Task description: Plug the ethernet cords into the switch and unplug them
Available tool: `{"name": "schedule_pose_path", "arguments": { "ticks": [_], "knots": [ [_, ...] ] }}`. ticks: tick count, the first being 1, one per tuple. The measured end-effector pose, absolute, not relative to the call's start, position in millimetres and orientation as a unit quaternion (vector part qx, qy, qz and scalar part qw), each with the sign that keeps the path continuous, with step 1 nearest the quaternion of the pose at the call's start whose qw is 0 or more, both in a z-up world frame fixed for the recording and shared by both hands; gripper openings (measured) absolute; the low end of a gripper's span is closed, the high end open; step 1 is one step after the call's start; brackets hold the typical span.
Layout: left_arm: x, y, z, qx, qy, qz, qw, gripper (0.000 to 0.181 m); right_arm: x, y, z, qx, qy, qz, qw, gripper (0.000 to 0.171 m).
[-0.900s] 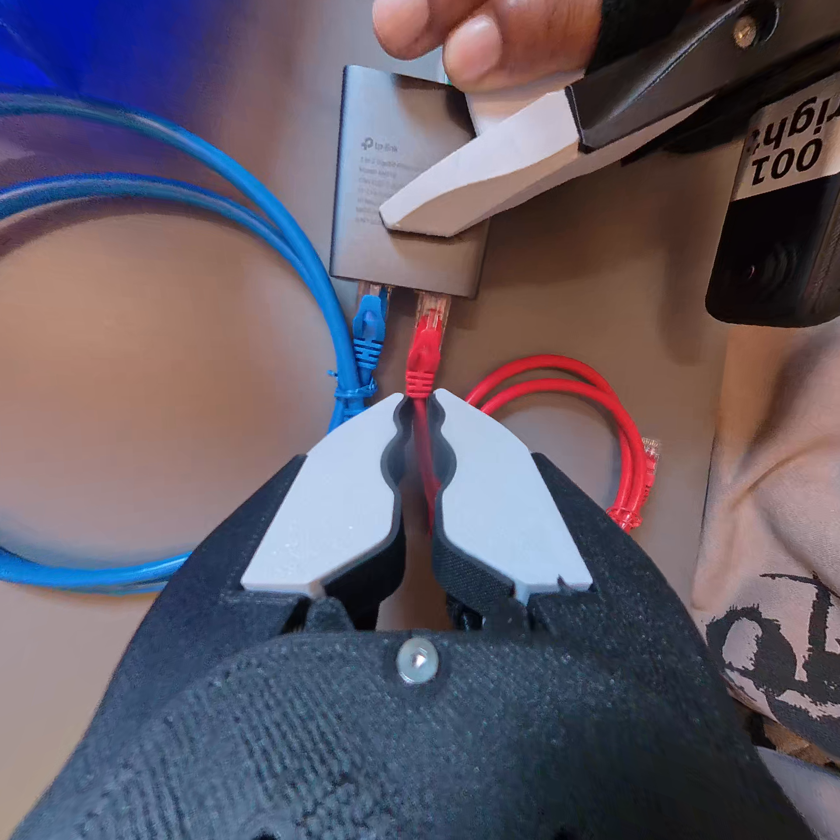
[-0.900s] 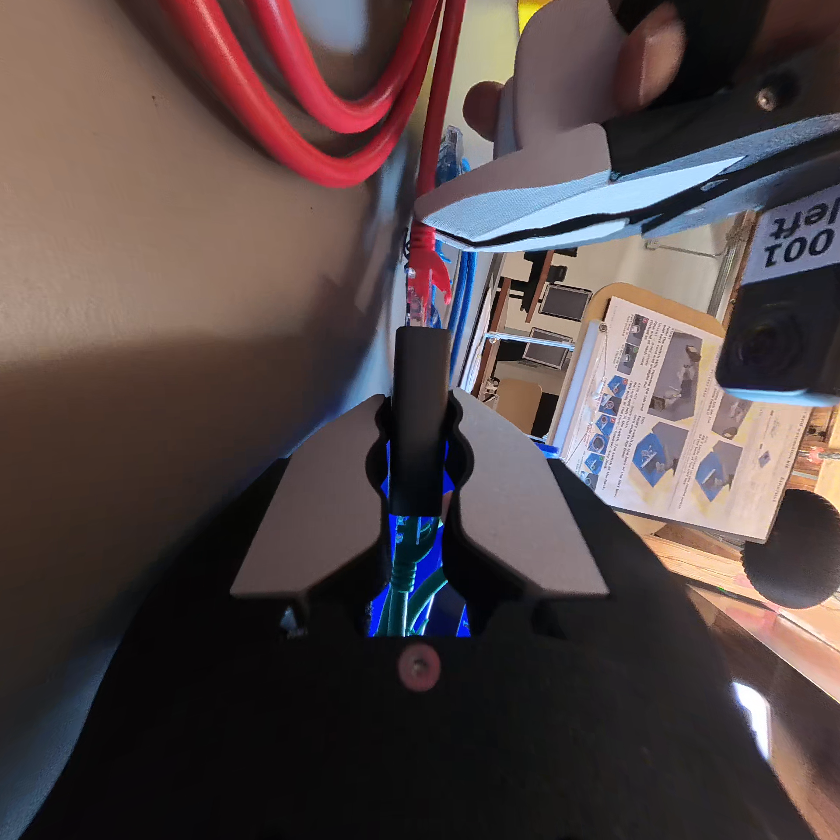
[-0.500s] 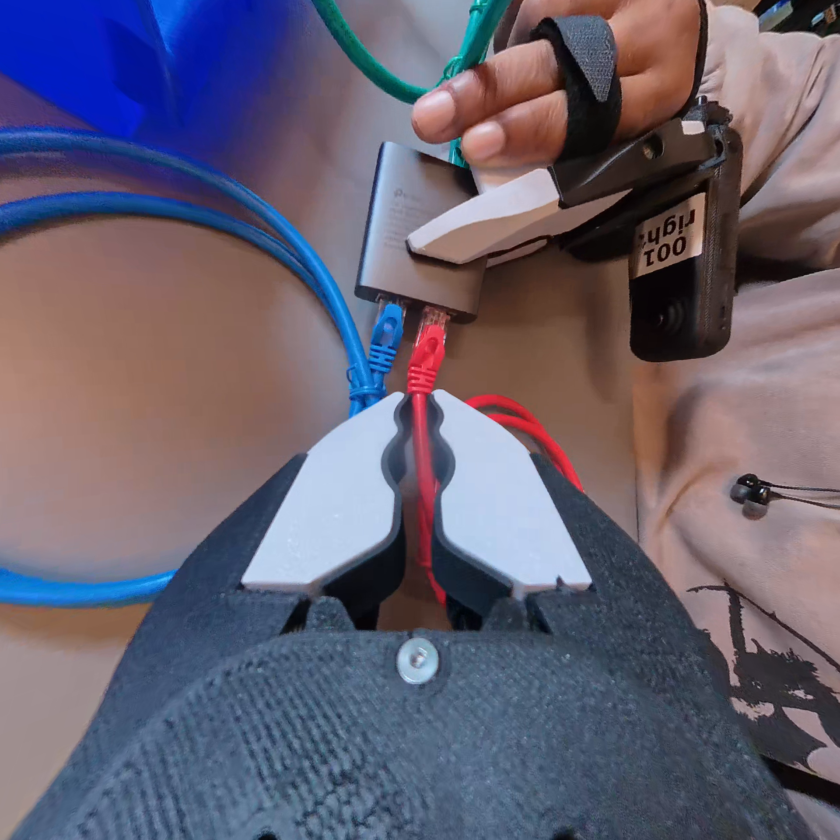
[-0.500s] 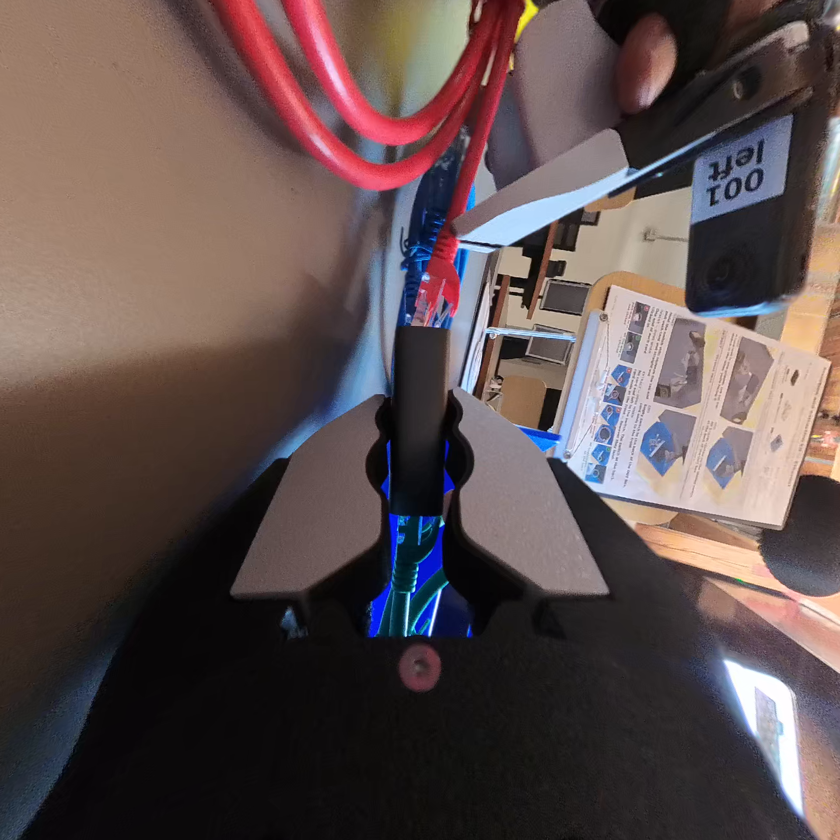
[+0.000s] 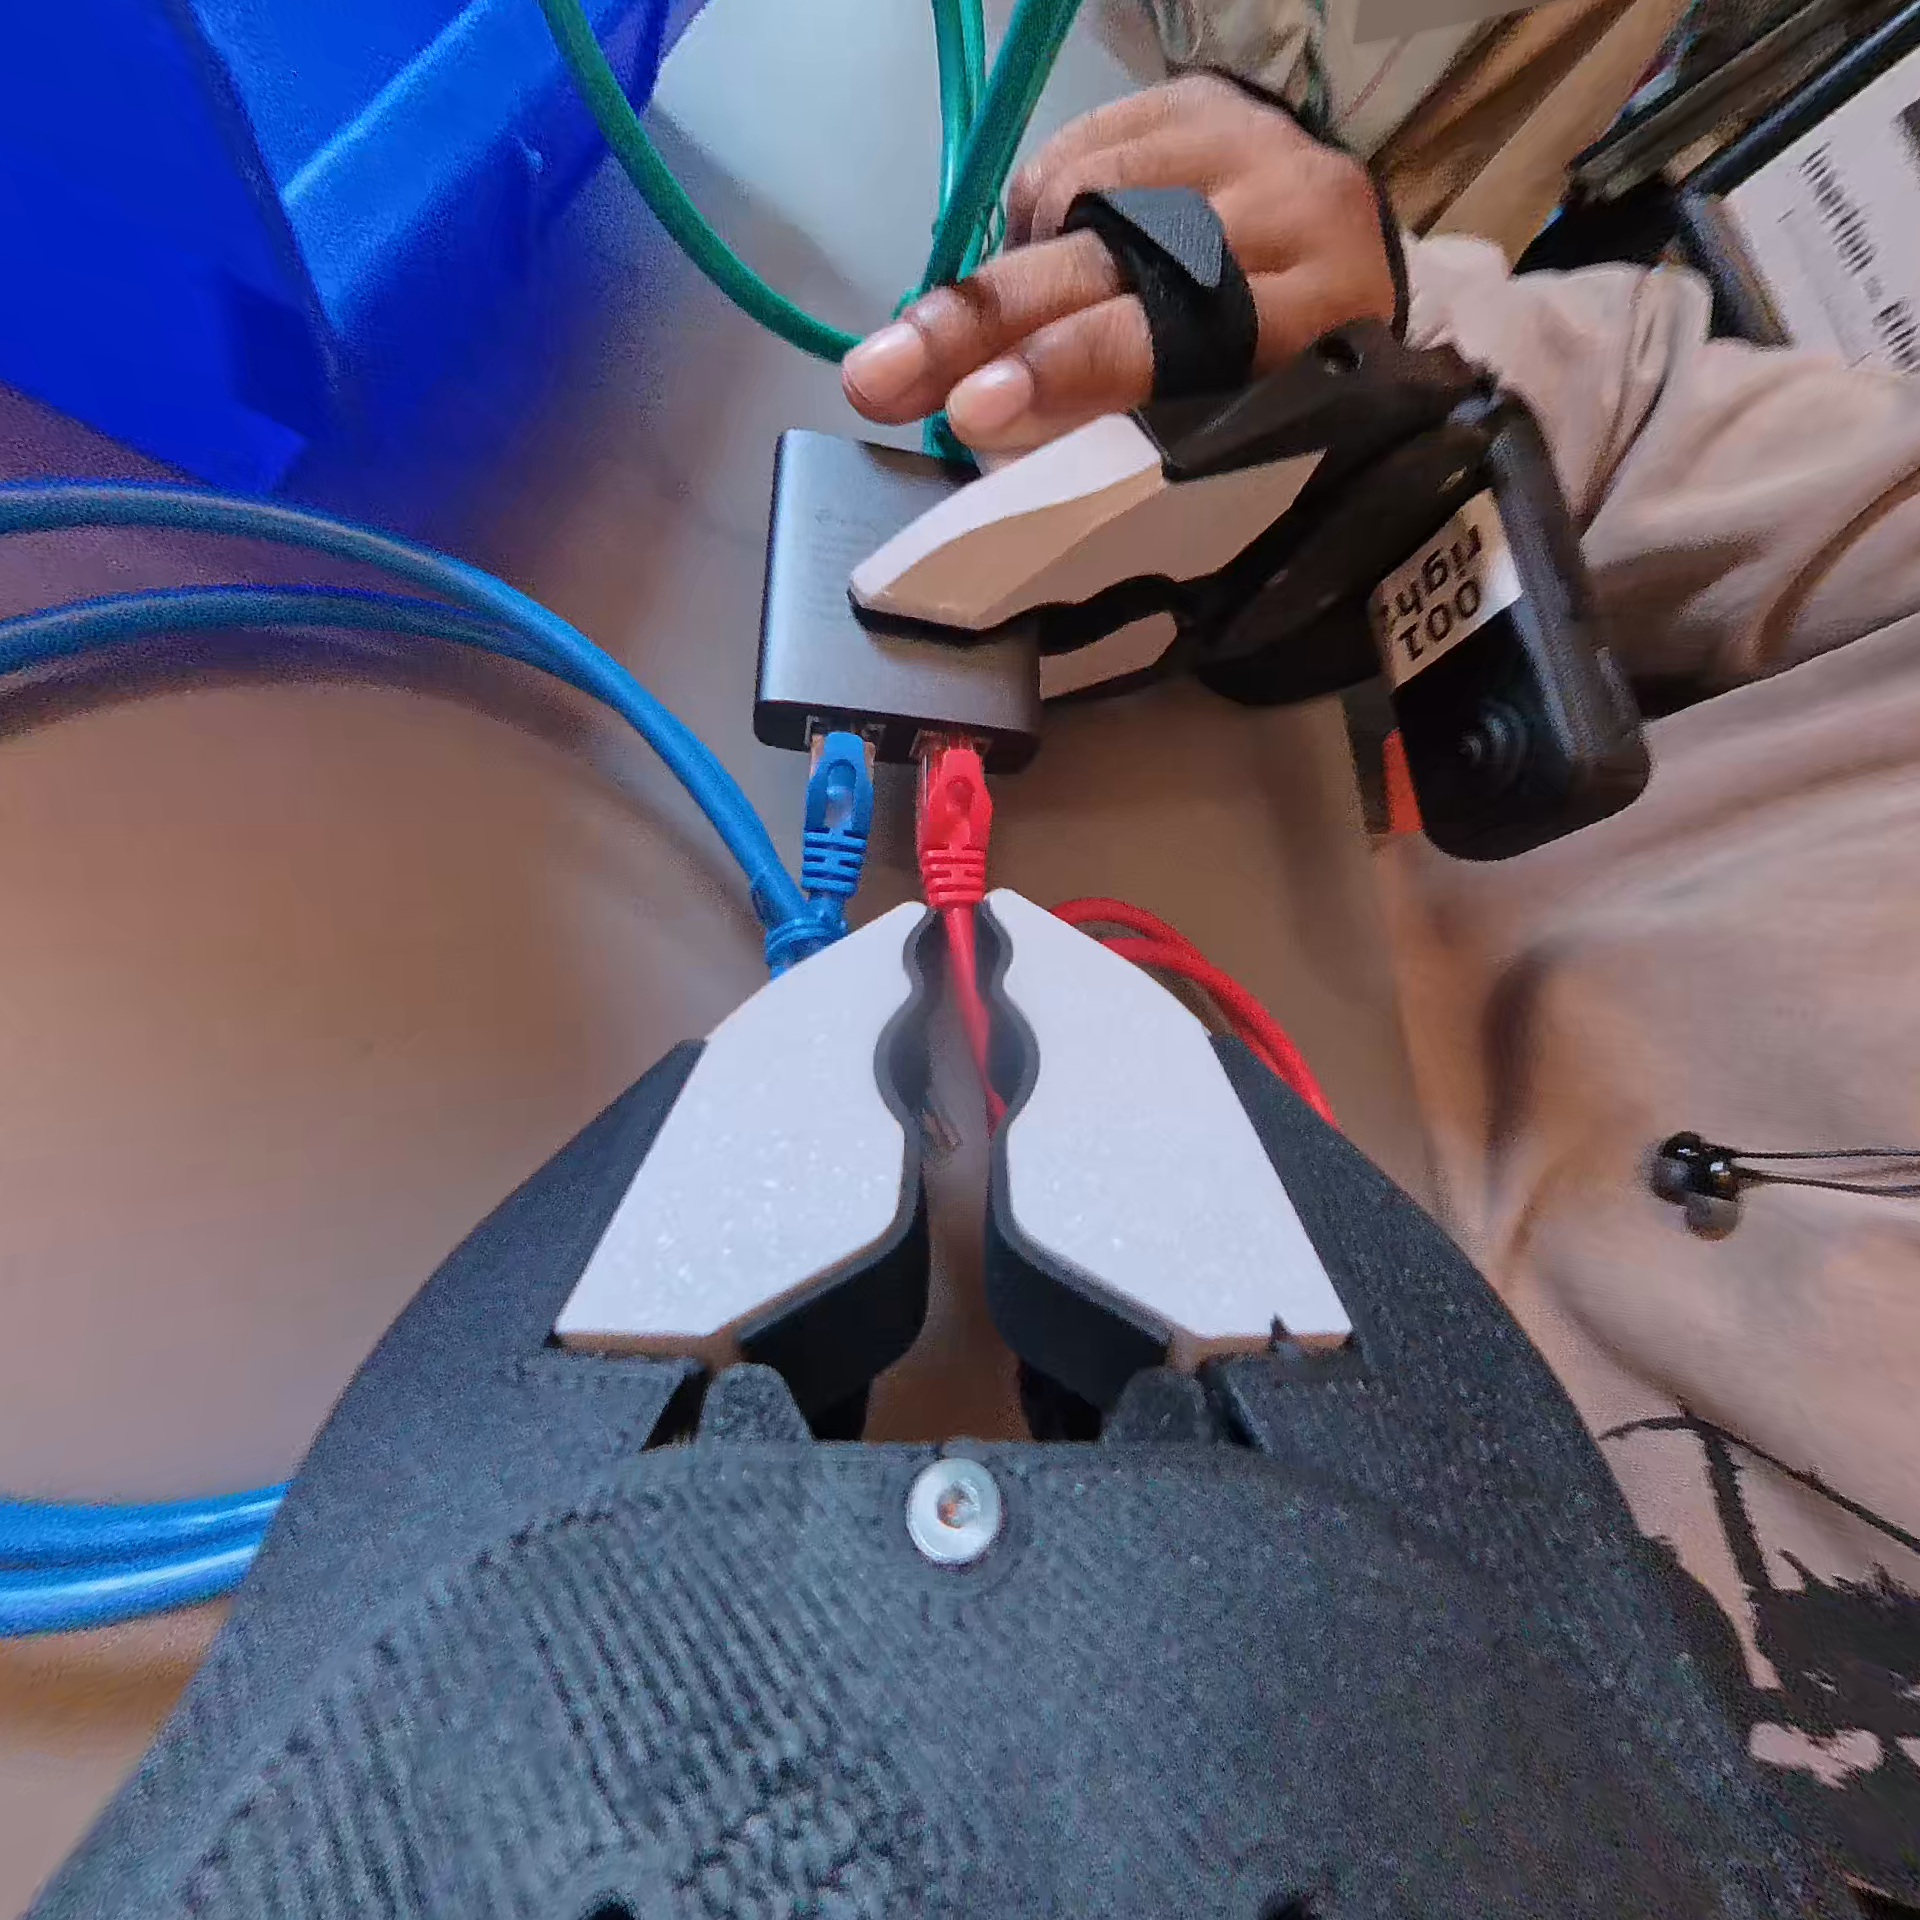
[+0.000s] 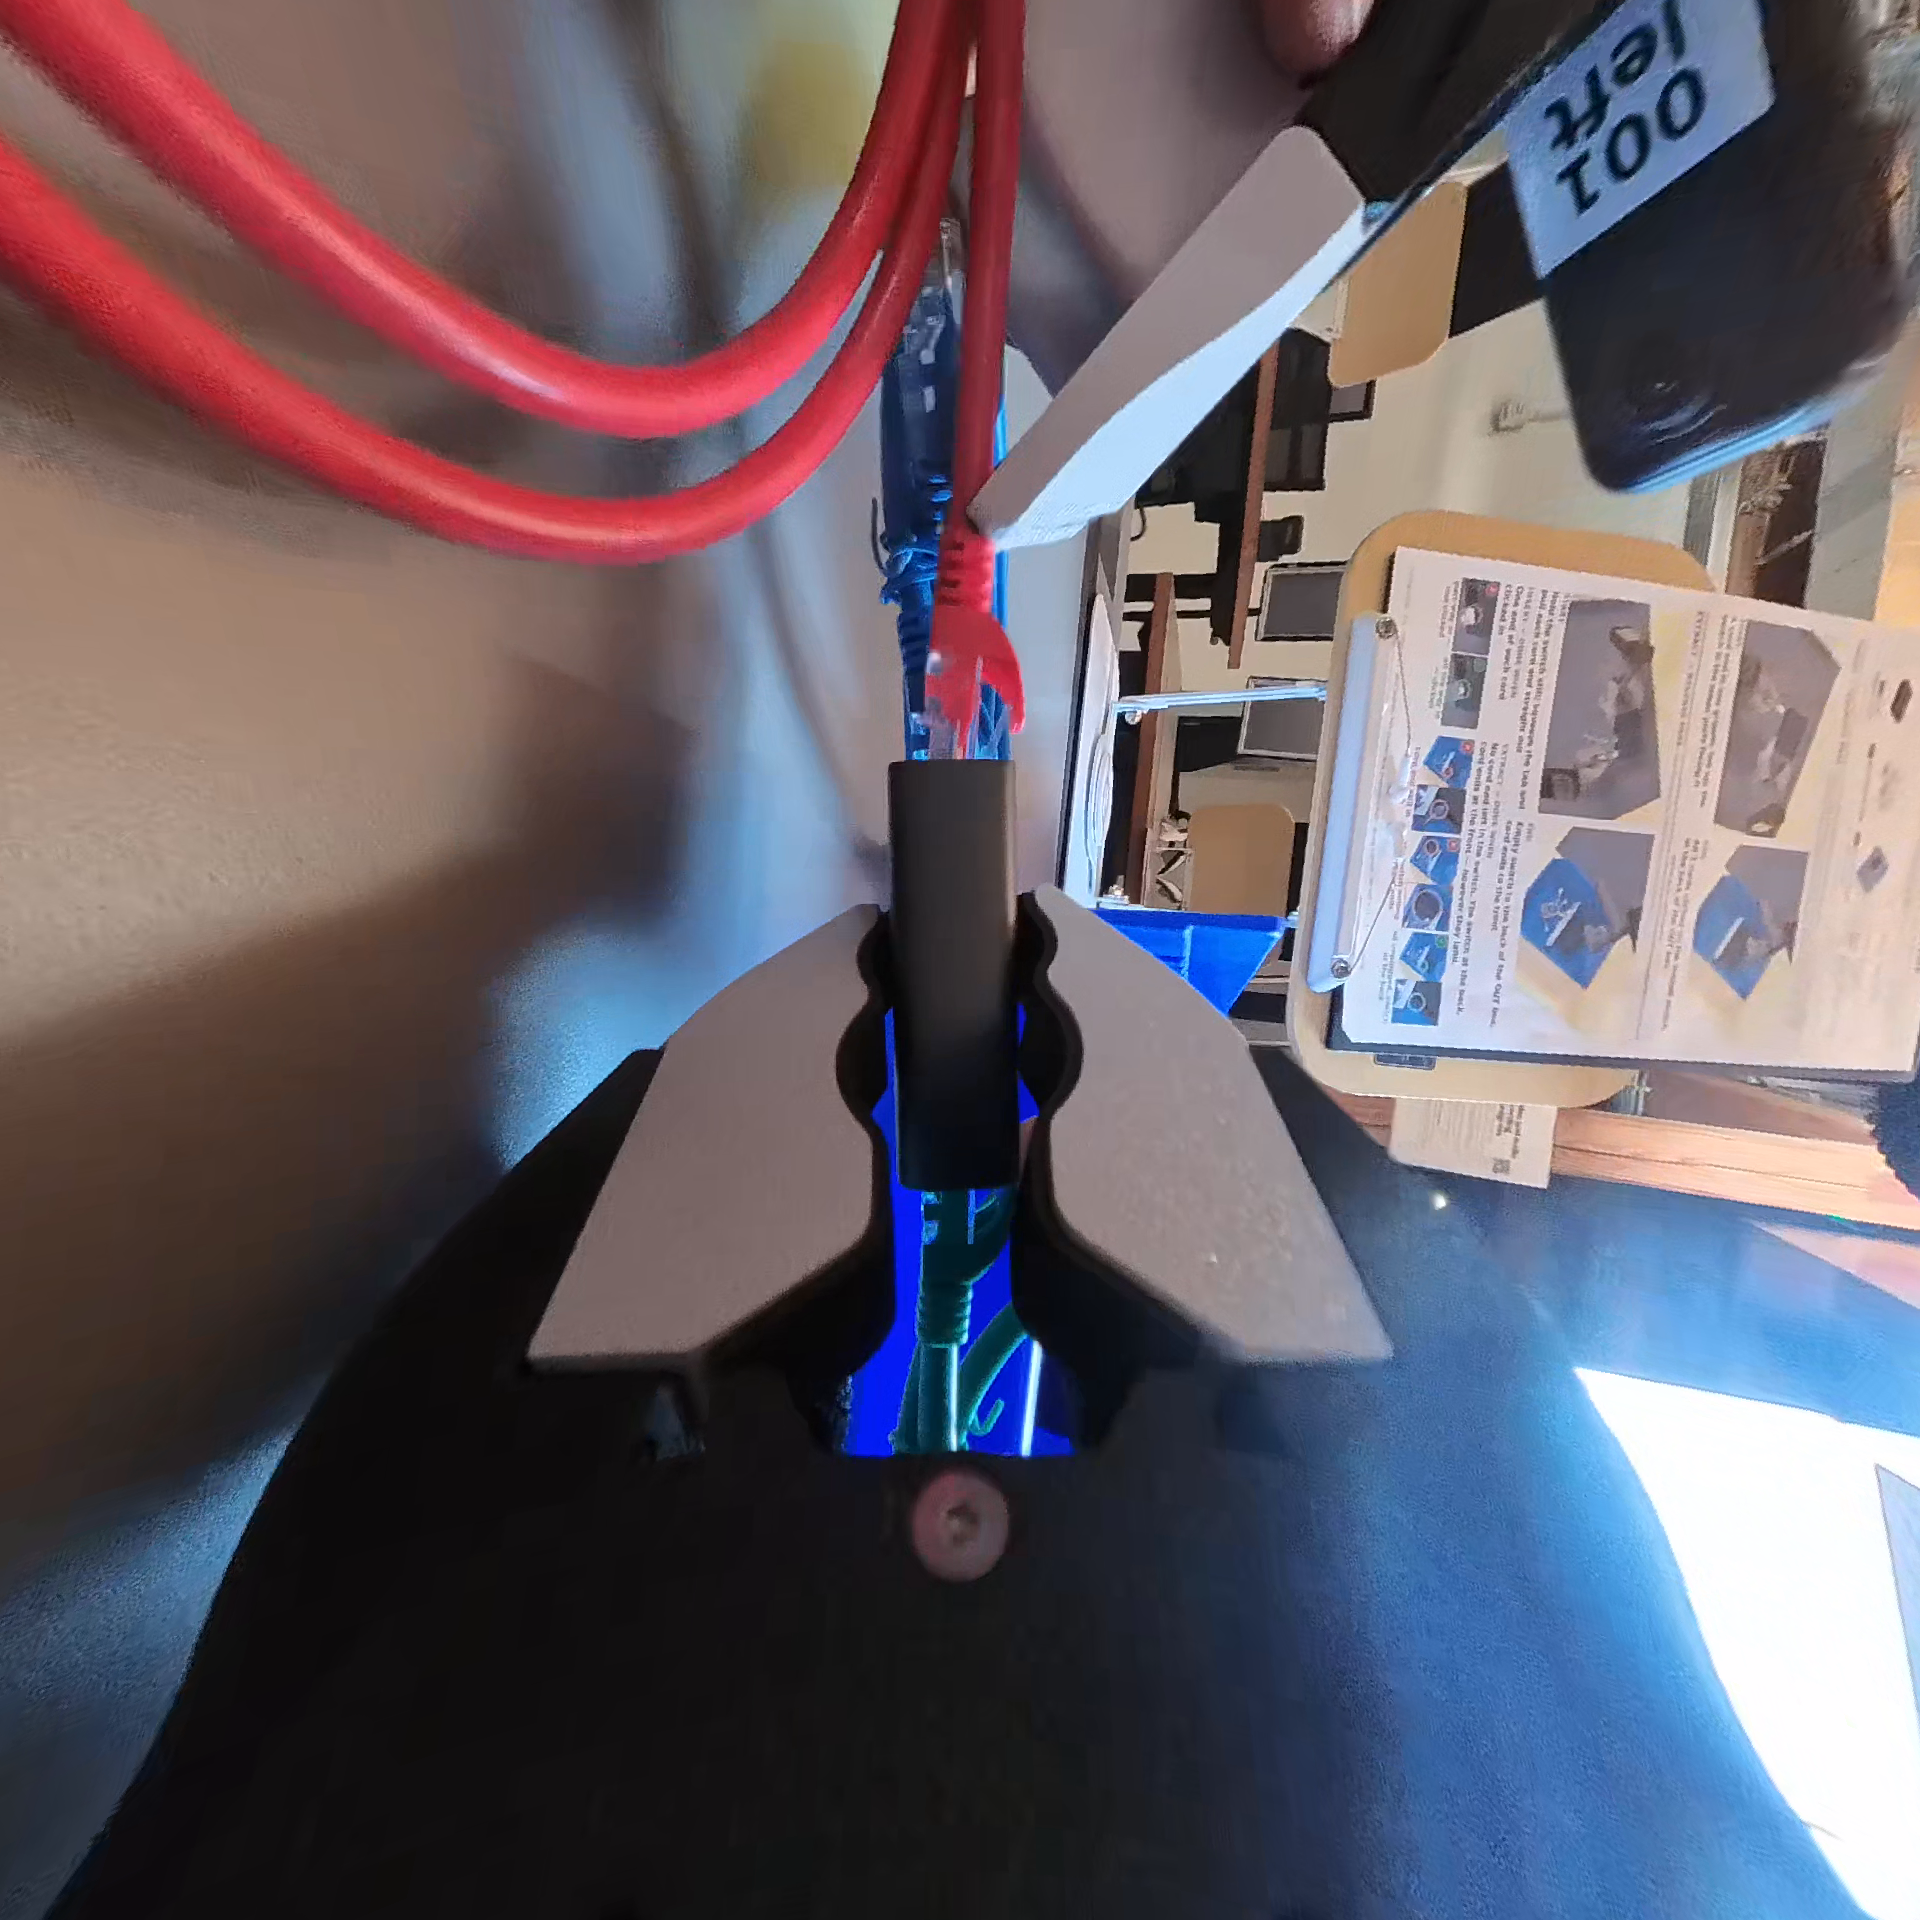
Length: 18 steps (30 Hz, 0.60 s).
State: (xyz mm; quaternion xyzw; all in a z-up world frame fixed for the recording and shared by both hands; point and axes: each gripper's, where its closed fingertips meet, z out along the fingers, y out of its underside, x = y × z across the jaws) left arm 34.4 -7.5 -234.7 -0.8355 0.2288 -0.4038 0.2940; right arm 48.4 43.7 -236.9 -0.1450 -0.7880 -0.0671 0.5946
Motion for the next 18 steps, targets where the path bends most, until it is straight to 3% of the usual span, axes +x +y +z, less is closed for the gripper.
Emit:
{"name": "schedule_pose_path", "arguments": {
  "ticks": [14,18],
  "knots": [
    [35,-16,-251,-0.851,0.308,-0.292,0.311,0.006,46,33,-246,-0.132,-0.81,-0.073,0.567,0.022],
    [22,-26,-213,-0.823,0.322,-0.249,0.396,0.027,48,29,-231,-0.141,-0.8,-0.039,0.581,0.022]
  ]
}}
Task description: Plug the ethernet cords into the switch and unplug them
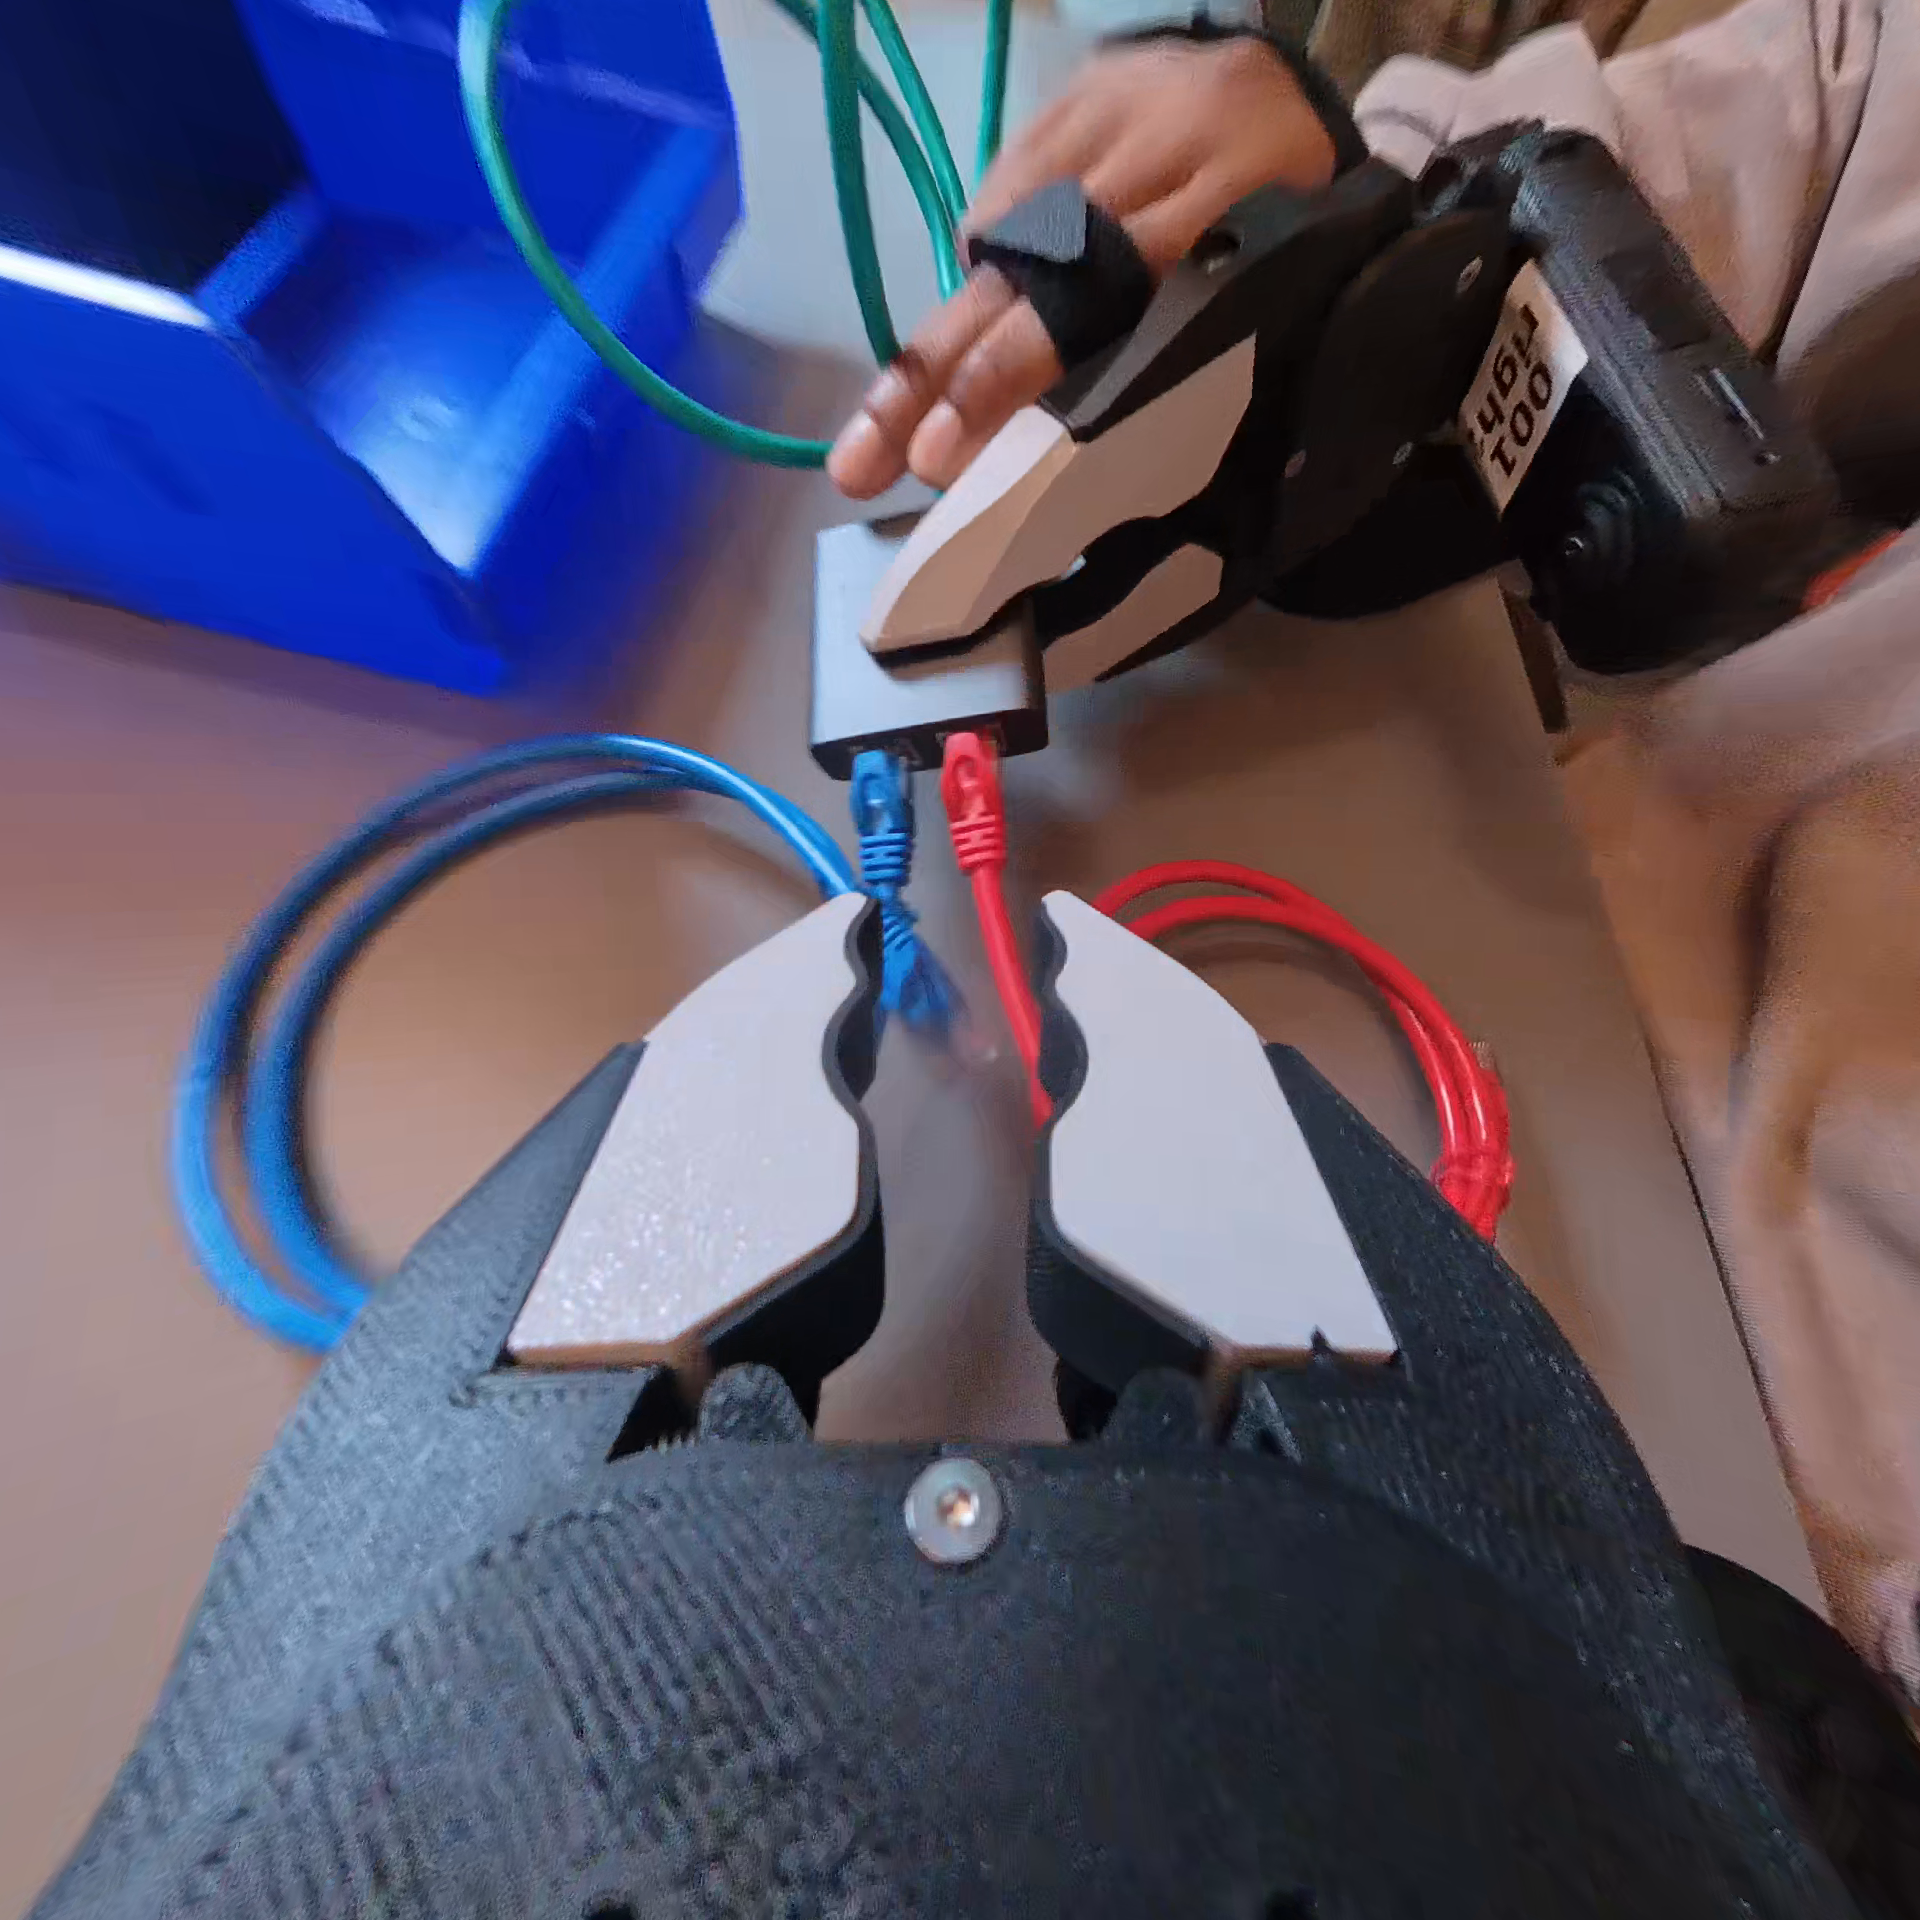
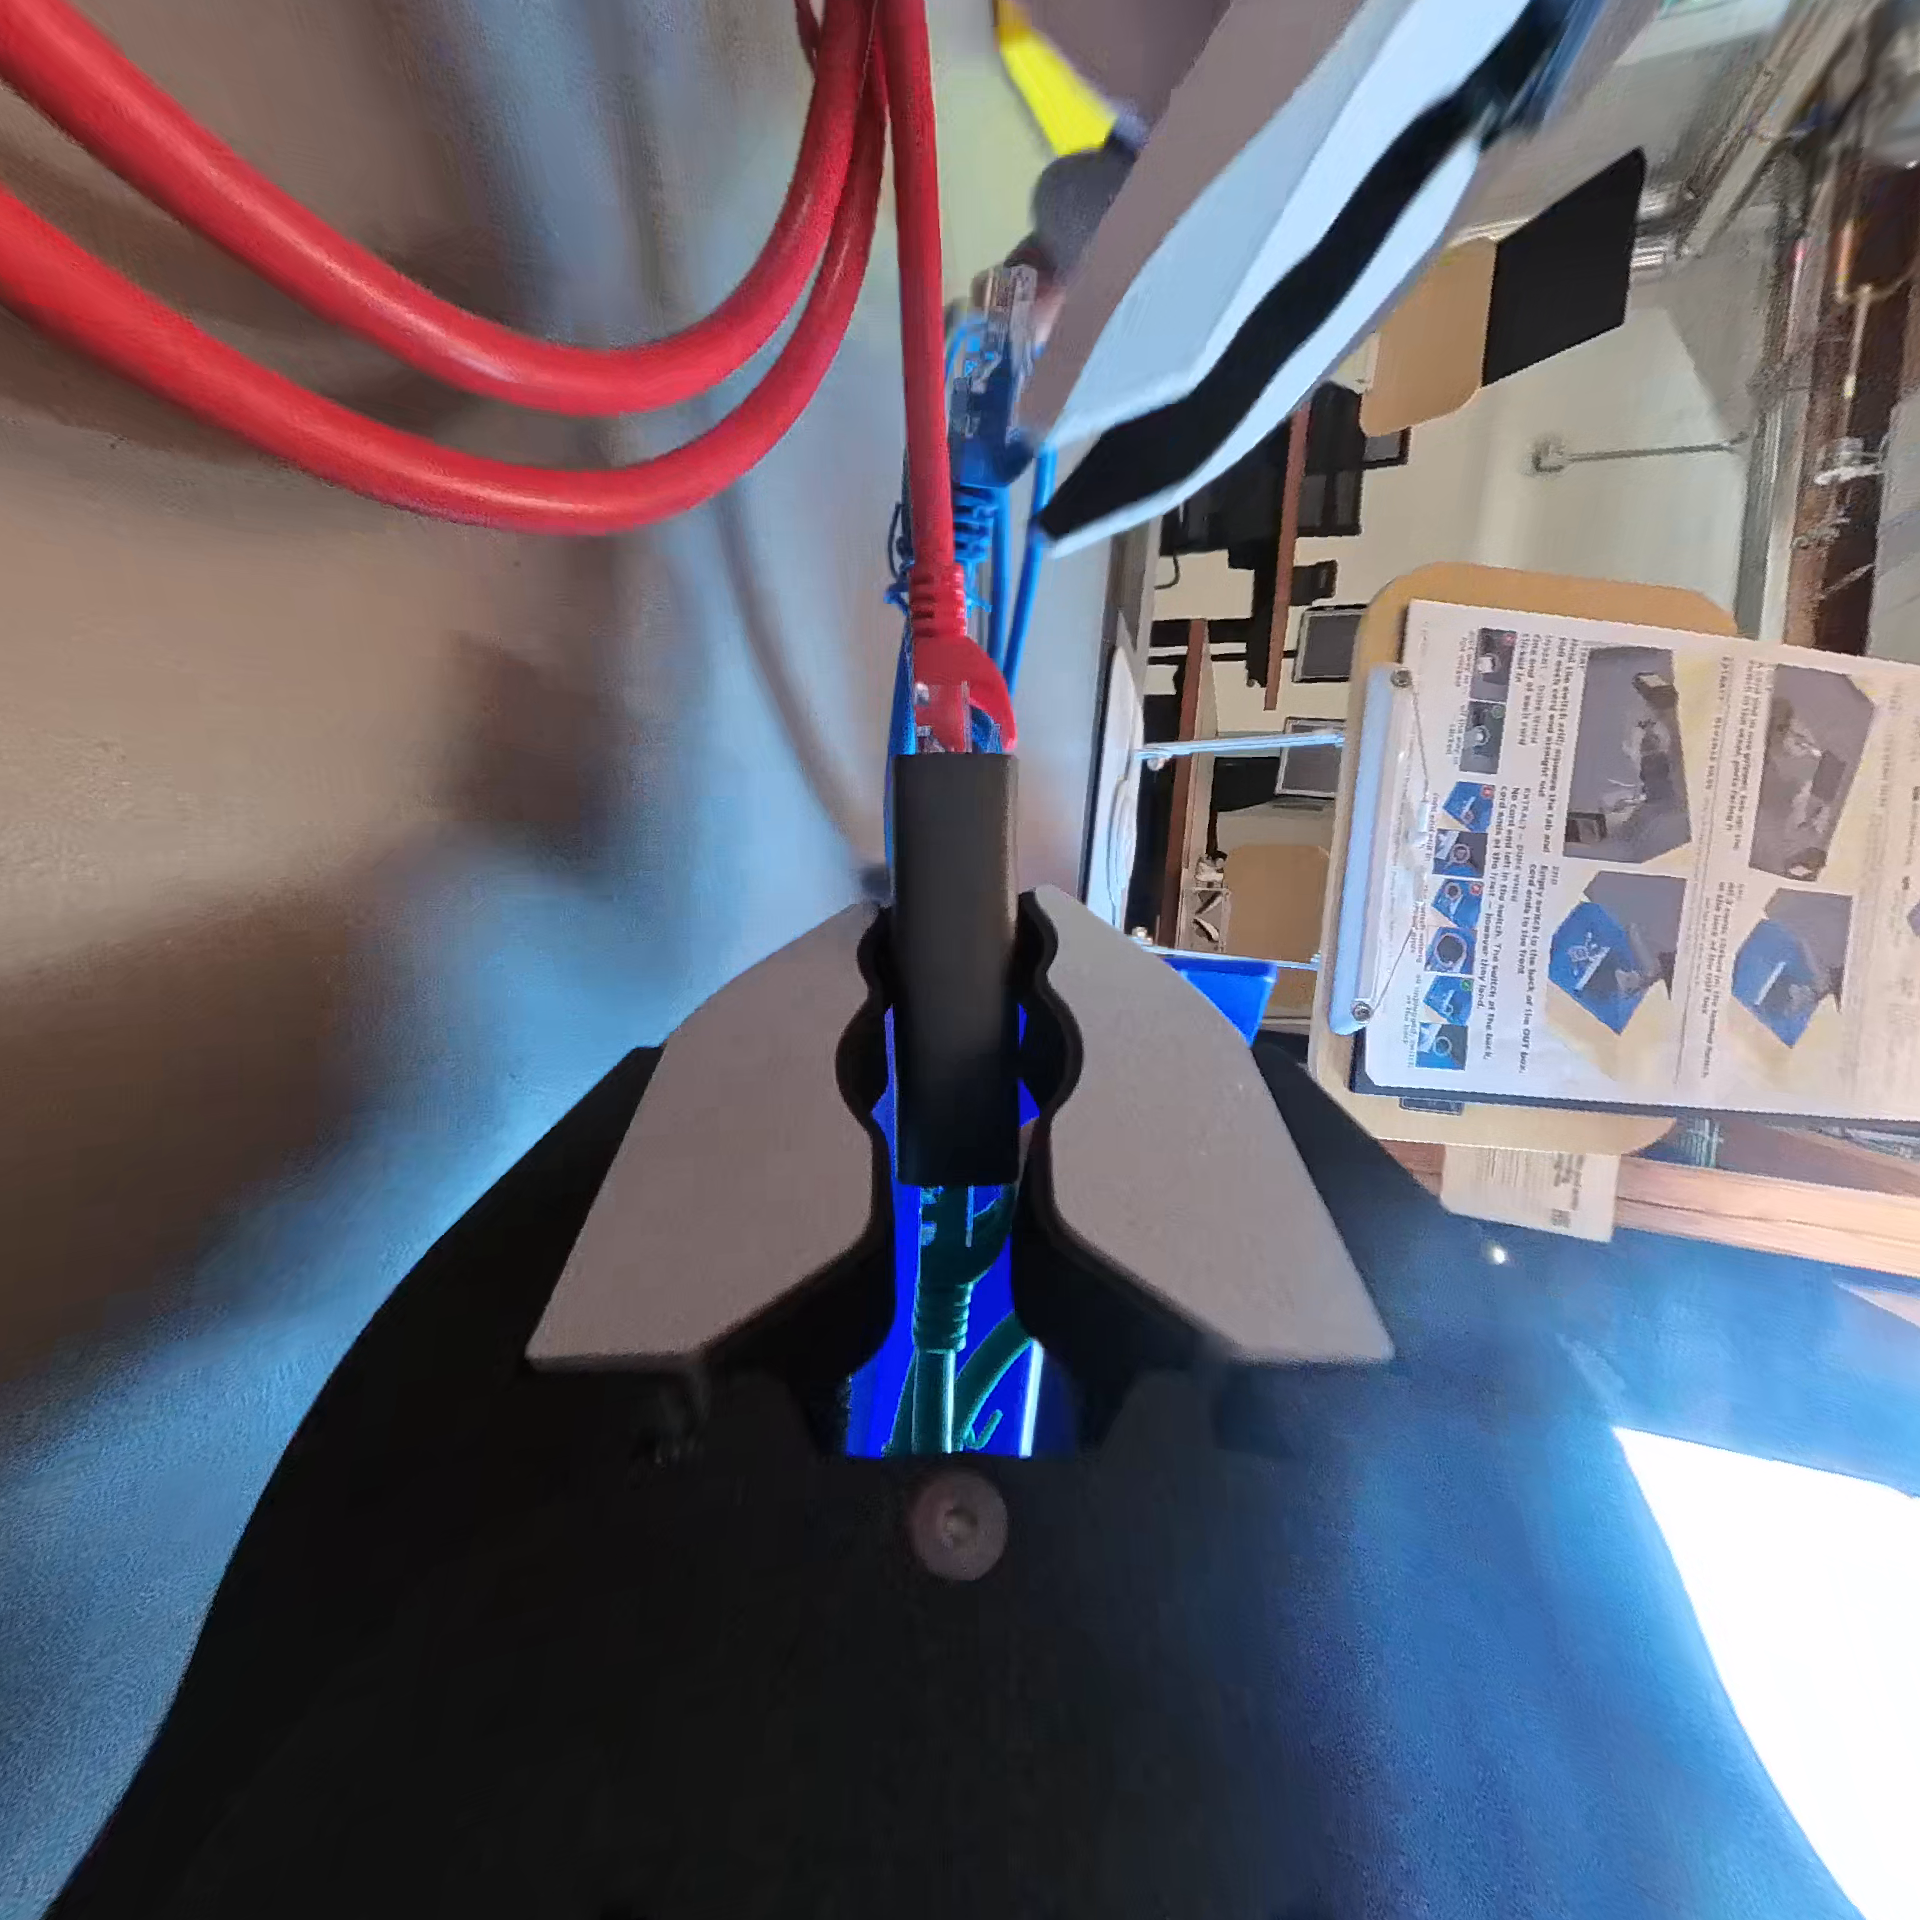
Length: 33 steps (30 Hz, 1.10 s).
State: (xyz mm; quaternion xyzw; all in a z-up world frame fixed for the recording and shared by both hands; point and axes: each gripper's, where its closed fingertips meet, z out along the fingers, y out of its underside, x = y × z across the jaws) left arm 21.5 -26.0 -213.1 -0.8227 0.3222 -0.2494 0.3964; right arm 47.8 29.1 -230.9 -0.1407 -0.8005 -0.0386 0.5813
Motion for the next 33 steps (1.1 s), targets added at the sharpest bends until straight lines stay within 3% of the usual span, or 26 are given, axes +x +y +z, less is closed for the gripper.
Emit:
{"name": "schedule_pose_path", "arguments": {
  "ticks": [7,13,18,22,26,33],
  "knots": [
    [-59,-61,-119,-0.73,0.195,-0.148,0.638,0.02,61,32,-171,-0.225,-0.771,0.058,0.593,0.022],
    [-80,-81,-145,-0.755,0.183,-0.131,0.616,0.02,82,82,-46,-0.326,-0.733,0.024,0.597,0.021],
    [-72,-75,-175,-0.767,0.212,-0.123,0.593,0.02,84,189,8,-0.401,-0.755,-0.235,0.464,0.021],
    [-61,-75,-202,-0.781,0.225,-0.133,0.567,0.02,67,269,-11,-0.431,-0.763,-0.386,0.288,0.022],
    [-61,-80,-225,-0.798,0.253,-0.097,0.538,0.019,33,316,-77,-0.434,-0.777,-0.435,0.137,0.022],
    [-61,-79,-230,-0.8,0.259,-0.085,0.534,0.018,-25,328,-182,-0.414,-0.837,-0.357,0.032,0.026]
  ]
}}
